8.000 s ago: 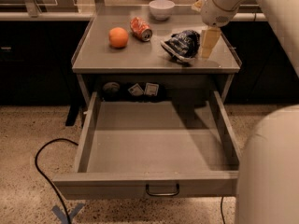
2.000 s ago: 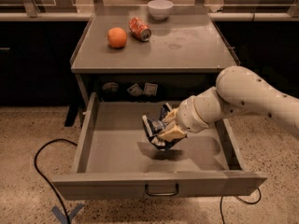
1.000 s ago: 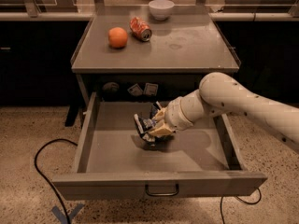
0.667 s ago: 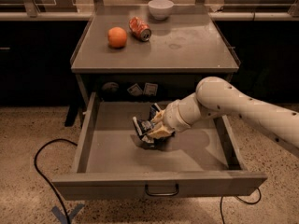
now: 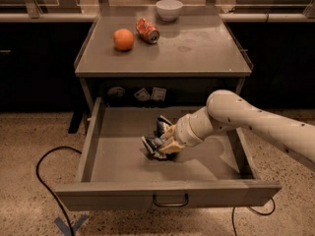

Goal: Place blue chip bag into top drawer

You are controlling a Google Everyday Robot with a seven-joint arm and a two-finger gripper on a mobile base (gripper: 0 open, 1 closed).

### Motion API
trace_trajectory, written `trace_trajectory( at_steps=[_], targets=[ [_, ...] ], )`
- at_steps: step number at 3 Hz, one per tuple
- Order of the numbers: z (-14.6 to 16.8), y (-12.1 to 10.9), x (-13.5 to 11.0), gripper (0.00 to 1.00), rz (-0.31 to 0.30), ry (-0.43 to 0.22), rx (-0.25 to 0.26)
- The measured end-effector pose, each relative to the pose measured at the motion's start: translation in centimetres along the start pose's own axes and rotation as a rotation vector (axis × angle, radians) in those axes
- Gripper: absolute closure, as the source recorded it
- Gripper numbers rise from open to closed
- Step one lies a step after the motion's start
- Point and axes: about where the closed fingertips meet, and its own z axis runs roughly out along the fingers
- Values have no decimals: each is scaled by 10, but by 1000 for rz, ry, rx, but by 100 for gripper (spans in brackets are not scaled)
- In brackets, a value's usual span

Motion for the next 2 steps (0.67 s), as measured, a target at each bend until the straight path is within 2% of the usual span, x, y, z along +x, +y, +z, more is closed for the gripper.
trace_trajectory(
  at_steps=[2],
  targets=[
    [0, 0, 0, 57, 0, 0, -1]
  ],
)
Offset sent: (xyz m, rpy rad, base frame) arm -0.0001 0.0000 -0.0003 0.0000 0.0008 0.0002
